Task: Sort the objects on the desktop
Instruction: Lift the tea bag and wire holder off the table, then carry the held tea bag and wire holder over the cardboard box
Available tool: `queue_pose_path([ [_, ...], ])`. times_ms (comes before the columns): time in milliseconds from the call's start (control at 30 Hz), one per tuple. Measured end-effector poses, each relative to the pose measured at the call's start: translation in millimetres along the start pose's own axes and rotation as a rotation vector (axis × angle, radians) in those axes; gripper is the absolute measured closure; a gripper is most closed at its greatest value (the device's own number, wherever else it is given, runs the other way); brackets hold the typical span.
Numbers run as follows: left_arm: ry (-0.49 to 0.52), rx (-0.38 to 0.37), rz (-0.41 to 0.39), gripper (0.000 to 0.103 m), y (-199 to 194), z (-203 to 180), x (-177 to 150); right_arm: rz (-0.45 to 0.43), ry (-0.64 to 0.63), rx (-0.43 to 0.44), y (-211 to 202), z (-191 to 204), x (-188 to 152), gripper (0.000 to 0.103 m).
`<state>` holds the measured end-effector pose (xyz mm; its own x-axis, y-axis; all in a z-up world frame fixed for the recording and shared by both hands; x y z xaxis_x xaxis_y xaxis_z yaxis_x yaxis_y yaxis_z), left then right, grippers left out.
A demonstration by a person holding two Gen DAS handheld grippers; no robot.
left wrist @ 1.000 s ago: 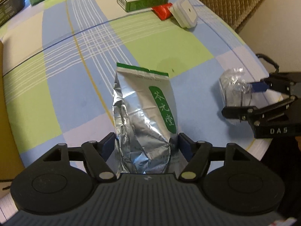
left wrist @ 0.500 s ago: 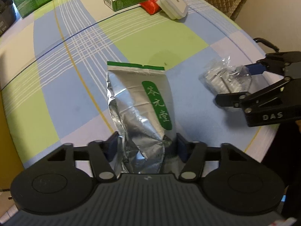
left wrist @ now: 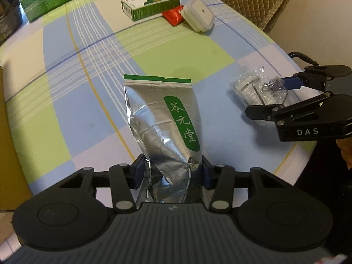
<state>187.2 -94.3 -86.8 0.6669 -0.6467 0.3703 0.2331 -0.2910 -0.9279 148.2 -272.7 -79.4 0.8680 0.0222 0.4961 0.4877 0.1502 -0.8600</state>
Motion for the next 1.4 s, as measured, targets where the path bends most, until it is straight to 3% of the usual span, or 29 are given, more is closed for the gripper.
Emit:
queue_pose_path([
  [767,-0.023,0.071,-0.085,0.059,-76,-6,-11,-0.090,-0.048,0.038,-68,30,4,0.036],
  [1400,-0.055,0.098,-0.134,0.059,-110,3,-32,-0.118,-0.089,0.059,-88,60,11,0.036],
])
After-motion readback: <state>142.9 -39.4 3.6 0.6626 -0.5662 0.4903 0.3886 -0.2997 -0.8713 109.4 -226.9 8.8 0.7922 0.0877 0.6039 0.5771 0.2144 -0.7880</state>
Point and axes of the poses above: each gripper's, at about its wrist camera, not at the fingertips, and y roughly the way its jaws point, z to its left, x to its top, the point moved 2 cm from there along y, roughly the way its jaws point, and after that the axes turned 7 degrees about y, right-handed, at the moved point
